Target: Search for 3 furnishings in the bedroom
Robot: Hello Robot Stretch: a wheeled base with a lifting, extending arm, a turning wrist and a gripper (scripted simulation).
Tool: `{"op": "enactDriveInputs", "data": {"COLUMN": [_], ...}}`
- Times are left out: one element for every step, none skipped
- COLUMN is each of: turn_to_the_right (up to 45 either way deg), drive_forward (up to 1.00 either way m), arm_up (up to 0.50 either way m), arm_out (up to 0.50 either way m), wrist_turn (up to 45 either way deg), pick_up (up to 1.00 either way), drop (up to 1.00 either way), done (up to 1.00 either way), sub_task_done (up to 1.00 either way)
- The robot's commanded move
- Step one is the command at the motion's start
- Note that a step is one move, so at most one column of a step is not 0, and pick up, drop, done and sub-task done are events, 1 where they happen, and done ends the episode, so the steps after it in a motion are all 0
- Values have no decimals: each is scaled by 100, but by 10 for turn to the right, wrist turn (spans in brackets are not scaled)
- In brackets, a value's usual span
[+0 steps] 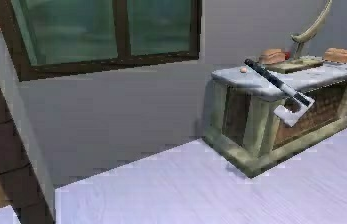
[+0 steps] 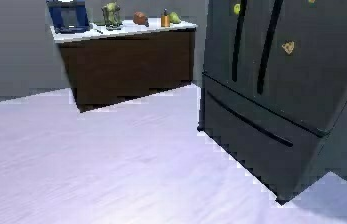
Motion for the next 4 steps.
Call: {"op": "enactDriveInputs", "data": {"turn_to_the_right": [-450,-450,-150,0], "drive_forward": [0,0,0,60], "arm_up": [0,0,0,0], "arm_out": [0,0,0,0], "wrist_turn": [0,0,0,0], "pick_up": [0,0,0,0], "drop": [0,0,0,0], "done": [0,0,0,0], "sub_task_done": [0,0,0,0]}}
